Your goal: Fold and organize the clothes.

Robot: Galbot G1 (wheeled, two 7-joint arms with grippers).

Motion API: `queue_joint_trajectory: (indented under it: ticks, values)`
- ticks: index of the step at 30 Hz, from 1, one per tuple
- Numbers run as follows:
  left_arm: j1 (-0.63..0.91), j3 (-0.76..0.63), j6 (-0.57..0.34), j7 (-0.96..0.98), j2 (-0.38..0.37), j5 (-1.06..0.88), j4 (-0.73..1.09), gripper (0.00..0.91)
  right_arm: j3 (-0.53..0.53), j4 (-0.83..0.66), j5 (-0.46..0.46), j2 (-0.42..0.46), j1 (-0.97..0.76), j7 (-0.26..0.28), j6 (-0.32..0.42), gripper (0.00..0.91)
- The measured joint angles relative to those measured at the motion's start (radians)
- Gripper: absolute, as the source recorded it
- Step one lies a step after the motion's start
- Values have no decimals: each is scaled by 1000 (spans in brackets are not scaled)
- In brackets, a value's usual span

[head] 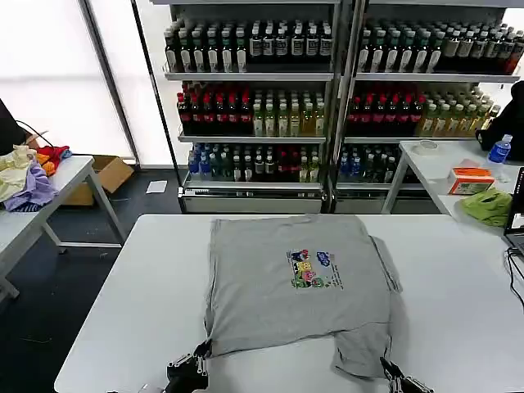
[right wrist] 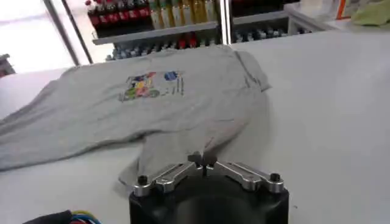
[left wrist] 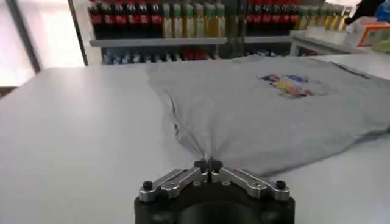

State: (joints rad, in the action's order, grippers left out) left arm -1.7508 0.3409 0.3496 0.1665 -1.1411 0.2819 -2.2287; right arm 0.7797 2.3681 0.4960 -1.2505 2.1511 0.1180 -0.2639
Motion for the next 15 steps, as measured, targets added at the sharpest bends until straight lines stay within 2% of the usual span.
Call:
queue_joint_trajectory:
  ticks: [7, 15]
  values:
    - [-65, 63, -2, -21, 12, -27, -72, 40, 25, 55, 20, -6, 103, 56, 71, 0]
    - [-152, 141, 3, -57, 35, -31, -137, 40, 40, 66, 85, -16, 108, 61, 122, 0]
